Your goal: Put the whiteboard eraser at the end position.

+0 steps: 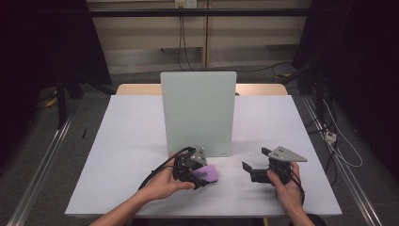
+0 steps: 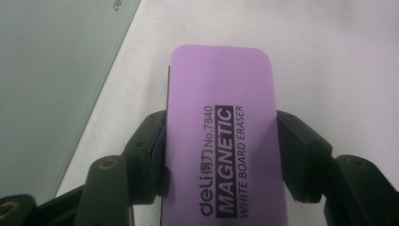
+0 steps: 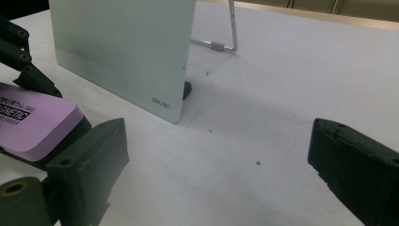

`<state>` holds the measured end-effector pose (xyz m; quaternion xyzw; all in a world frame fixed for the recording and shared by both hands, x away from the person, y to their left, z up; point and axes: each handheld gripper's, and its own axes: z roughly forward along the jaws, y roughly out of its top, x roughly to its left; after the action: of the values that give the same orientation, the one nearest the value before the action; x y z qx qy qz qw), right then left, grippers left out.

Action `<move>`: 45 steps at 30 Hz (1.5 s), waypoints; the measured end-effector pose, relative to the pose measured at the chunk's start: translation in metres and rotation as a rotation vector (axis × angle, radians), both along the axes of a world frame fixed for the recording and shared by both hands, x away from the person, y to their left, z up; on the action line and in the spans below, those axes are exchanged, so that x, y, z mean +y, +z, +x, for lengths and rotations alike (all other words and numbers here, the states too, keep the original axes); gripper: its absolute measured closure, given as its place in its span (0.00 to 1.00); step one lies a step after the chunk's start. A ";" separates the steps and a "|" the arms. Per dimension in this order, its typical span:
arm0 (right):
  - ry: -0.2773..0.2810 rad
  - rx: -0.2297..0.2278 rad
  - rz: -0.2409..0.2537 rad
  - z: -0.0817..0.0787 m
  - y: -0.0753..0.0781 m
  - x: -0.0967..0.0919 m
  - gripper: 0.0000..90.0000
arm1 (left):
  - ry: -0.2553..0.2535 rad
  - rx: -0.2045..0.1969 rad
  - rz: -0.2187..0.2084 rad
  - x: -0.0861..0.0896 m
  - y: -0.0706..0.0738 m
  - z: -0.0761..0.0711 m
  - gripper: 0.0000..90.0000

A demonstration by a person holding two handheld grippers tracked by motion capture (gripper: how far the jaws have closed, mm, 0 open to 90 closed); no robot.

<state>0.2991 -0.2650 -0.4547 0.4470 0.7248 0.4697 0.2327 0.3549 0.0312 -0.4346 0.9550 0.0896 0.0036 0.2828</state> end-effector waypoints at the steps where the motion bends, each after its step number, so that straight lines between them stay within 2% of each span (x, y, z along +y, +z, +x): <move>1: -0.001 0.000 0.000 0.000 0.000 0.000 0.06 | -0.003 0.022 -0.043 0.000 -0.003 0.001 0.45; 4: 0.000 -0.002 -0.002 0.001 0.000 0.000 0.06 | -0.012 0.030 -0.036 0.001 -0.003 0.002 0.45; 5: 0.000 -0.002 -0.003 0.000 0.000 0.000 0.06 | -0.004 0.028 -0.050 0.001 -0.005 0.002 0.45; 6: 0.000 -0.001 -0.003 0.000 0.000 0.001 0.06 | 0.004 -0.002 0.019 0.001 -0.001 0.001 0.45; 7: 0.001 -0.002 -0.003 0.000 0.000 0.001 0.06 | 0.004 -0.002 0.019 0.001 -0.001 0.001 0.45; 8: 0.001 -0.002 -0.003 0.000 0.000 0.000 0.06 | -0.005 0.031 -0.044 0.001 -0.006 0.002 0.45; 9: 0.001 -0.001 -0.003 0.000 0.000 0.000 0.06 | 0.002 0.021 -0.047 0.001 -0.007 0.002 0.44; 11: 0.001 -0.003 -0.003 0.000 0.000 0.000 0.06 | -0.005 0.025 -0.037 0.001 -0.007 0.002 0.44; 12: 0.001 -0.002 -0.003 0.000 0.000 0.000 0.06 | 0.012 -0.006 -0.009 0.000 -0.006 0.000 0.44; 14: 0.001 -0.002 -0.003 0.000 0.000 0.000 0.06 | -0.003 0.019 -0.036 0.000 -0.008 0.001 0.44; 17: 0.002 -0.003 -0.003 0.000 0.000 0.000 0.06 | -0.002 0.002 -0.033 -0.002 -0.010 -0.001 0.40; 19: 0.000 -0.002 -0.003 0.000 0.000 0.000 0.06 | -0.004 0.017 -0.033 -0.003 -0.010 -0.001 0.37; 22: -0.001 -0.003 -0.003 -0.001 0.000 0.000 0.06 | 0.001 0.035 -0.055 -0.003 -0.010 -0.001 0.28; 24: 0.000 -0.002 -0.003 0.000 0.000 0.000 0.06 | 0.005 0.027 -0.048 -0.003 -0.010 -0.001 0.22; 25: 0.002 -0.002 -0.003 0.000 0.000 0.000 0.06 | 0.025 -0.002 -0.024 -0.004 -0.008 -0.003 0.21; 27: 0.001 -0.002 -0.003 0.000 0.000 0.000 0.06 | 0.015 0.023 -0.057 -0.004 -0.010 -0.002 0.17; 28: 0.001 -0.001 -0.003 0.000 0.000 0.000 0.06 | 0.039 -0.021 -0.034 -0.004 -0.008 -0.005 0.16; 29: 0.000 -0.001 -0.003 0.000 0.000 0.000 0.06 | 0.028 -0.005 -0.075 -0.004 -0.010 -0.005 0.15; 34: 0.002 -0.002 -0.003 0.000 0.000 0.001 0.06 | 0.041 -0.004 -0.098 -0.001 -0.008 -0.005 0.11; 35: 0.002 -0.001 -0.002 0.000 0.000 0.001 0.06 | 0.040 0.003 -0.094 0.000 -0.007 -0.004 0.11; 36: 0.001 -0.001 -0.002 0.000 0.000 0.000 0.06 | 0.053 -0.009 -0.099 0.000 -0.006 -0.004 0.10; 37: 0.000 -0.002 -0.002 0.000 0.000 0.000 0.06 | 0.062 -0.022 -0.077 0.001 -0.004 -0.005 0.09; 38: 0.000 -0.002 -0.002 0.000 0.000 0.000 0.06 | 0.060 -0.022 -0.081 0.003 -0.003 -0.004 0.09; 39: 0.000 -0.002 -0.002 0.000 0.000 0.000 0.06 | 0.053 0.000 -0.121 0.004 -0.003 -0.004 0.09; 41: 0.000 -0.001 -0.002 0.000 0.000 0.000 0.06 | 0.058 0.003 -0.124 0.008 0.001 -0.003 0.08; 45: -0.003 -0.001 -0.003 0.000 0.000 0.000 0.06 | 0.093 -0.010 -0.186 0.014 0.007 -0.001 0.08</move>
<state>0.2990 -0.2649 -0.4548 0.4475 0.7248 0.4686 0.2341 0.3535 0.0454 -0.4280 0.9195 0.1323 0.0130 0.3700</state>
